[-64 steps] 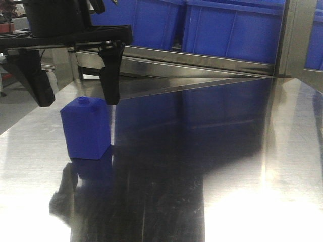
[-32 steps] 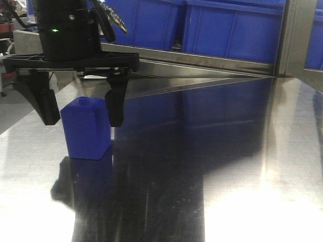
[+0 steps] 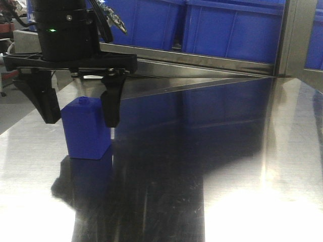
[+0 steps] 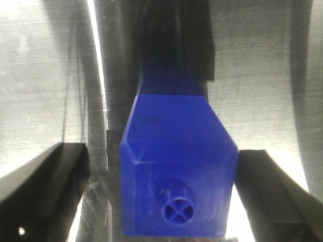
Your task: Pick and sort blue part to right shelf
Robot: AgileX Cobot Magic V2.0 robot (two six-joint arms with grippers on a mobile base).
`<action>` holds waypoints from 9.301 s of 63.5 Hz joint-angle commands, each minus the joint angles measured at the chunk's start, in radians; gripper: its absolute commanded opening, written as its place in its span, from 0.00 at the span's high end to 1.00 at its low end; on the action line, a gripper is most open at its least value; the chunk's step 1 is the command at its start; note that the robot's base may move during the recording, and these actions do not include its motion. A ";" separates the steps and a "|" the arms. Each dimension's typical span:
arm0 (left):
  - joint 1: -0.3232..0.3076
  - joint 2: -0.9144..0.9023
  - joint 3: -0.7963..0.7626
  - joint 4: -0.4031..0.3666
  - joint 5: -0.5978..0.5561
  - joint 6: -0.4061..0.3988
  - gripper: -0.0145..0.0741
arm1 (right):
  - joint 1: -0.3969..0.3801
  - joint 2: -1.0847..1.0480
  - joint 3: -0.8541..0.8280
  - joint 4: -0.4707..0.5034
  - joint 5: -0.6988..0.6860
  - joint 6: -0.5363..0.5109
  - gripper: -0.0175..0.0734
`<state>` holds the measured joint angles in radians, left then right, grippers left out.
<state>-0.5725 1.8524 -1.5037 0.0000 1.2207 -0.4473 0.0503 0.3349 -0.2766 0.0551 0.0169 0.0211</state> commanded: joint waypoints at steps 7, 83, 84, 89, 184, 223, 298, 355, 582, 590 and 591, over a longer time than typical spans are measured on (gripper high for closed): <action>-0.005 -0.050 -0.033 -0.009 0.031 -0.005 0.38 | -0.008 0.002 -0.030 -0.007 -0.095 -0.006 0.34; 0.112 -0.497 0.458 -0.373 -0.718 0.625 0.40 | -0.008 0.002 -0.030 -0.007 -0.095 -0.006 0.34; 0.117 -0.508 0.472 -0.373 -0.744 0.625 0.40 | -0.008 0.002 -0.030 -0.007 -0.095 -0.006 0.34; 0.141 -0.564 0.544 -0.359 -0.829 0.625 0.40 | -0.008 0.002 -0.030 -0.007 -0.095 -0.006 0.34; 0.447 -1.445 1.013 -0.352 -1.050 0.625 0.40 | -0.008 0.002 -0.030 -0.007 -0.094 -0.006 0.34; 0.447 -1.445 1.013 -0.352 -1.050 0.625 0.40 | -0.008 0.002 -0.030 -0.007 -0.094 -0.006 0.34; 0.447 -1.445 1.013 -0.352 -1.050 0.625 0.40 | -0.008 0.002 -0.030 -0.007 -0.094 -0.006 0.34; 0.447 -1.445 1.013 -0.352 -1.050 0.625 0.40 | -0.008 0.002 -0.030 -0.007 -0.093 -0.006 0.34; 0.447 -1.445 1.013 -0.352 -1.050 0.625 0.40 | -0.008 0.002 -0.030 -0.007 -0.093 -0.006 0.34; 0.447 -1.445 1.013 -0.352 -1.050 0.625 0.40 | -0.008 0.002 -0.030 -0.007 -0.093 -0.006 0.34; 0.447 -1.445 1.013 -0.352 -1.050 0.625 0.40 | -0.008 0.002 -0.030 -0.007 -0.093 -0.006 0.34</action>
<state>-0.1261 0.4008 -0.4599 -0.3443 0.2602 0.1732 0.0503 0.3290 -0.2766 0.0551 0.0186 0.0211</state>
